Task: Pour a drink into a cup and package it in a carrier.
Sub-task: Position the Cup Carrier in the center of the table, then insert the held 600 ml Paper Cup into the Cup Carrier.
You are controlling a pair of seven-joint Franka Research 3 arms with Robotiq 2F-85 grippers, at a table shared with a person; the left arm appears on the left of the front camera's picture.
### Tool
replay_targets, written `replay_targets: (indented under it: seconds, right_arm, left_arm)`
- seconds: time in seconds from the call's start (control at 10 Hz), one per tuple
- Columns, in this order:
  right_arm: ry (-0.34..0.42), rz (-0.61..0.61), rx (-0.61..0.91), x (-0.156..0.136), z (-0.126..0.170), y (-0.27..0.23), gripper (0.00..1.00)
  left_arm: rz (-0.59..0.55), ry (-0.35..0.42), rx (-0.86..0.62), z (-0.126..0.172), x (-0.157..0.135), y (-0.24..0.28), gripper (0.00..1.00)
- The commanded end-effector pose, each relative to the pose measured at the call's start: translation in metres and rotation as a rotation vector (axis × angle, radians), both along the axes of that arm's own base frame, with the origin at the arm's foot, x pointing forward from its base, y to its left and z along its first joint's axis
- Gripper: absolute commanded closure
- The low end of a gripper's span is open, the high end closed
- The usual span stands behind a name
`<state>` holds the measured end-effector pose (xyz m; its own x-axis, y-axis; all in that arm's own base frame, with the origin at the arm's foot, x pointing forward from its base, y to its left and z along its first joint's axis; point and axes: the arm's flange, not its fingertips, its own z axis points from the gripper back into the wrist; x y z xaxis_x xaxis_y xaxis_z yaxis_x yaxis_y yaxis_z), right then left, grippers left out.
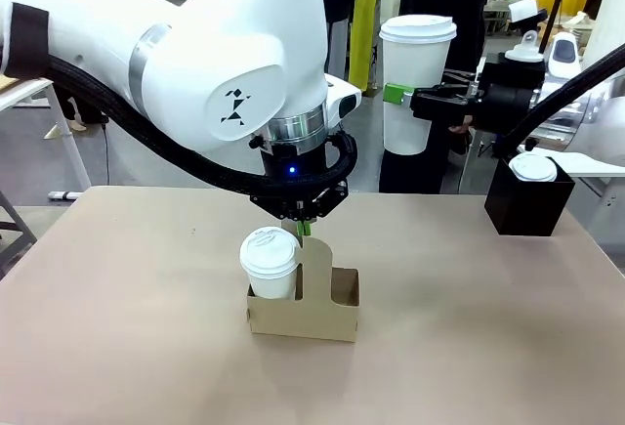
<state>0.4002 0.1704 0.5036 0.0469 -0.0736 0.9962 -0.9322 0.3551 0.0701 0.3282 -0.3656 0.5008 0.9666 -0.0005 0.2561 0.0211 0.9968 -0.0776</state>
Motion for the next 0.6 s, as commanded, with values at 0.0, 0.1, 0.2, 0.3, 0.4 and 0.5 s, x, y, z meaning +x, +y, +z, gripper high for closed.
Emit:
replay_targets:
  seconds: [0.0,0.1,0.2,0.3,0.4,0.5]
  right_arm:
    - [0.003,-0.008,0.011,0.0025,0.0061,0.0026,0.20]
    - [0.003,-0.008,0.011,0.0025,0.0061,0.0026,0.20]
    - [0.003,-0.008,0.011,0.0025,0.0061,0.0026,0.20]
    - [0.003,-0.008,0.011,0.0025,0.0061,0.0026,0.20]
    - [0.003,-0.008,0.011,0.0025,0.0061,0.0026,0.20]
    - [0.003,-0.008,0.011,0.0025,0.0061,0.0026,0.20]
  left_arm:
    - [0.005,-0.002,-0.002,-0.0002,-0.0031,0.0053,0.98]
    - [0.005,-0.002,-0.002,-0.0002,-0.0031,0.0053,0.98]
    - [0.005,-0.002,-0.002,-0.0002,-0.0031,0.0053,0.98]
    - [0.005,-0.002,-0.002,-0.0002,-0.0031,0.0053,0.98]
    - [0.005,-0.002,-0.002,-0.0002,-0.0031,0.0053,0.98]
    - [0.000,0.000,0.000,0.0000,0.0000,0.0000,0.82]
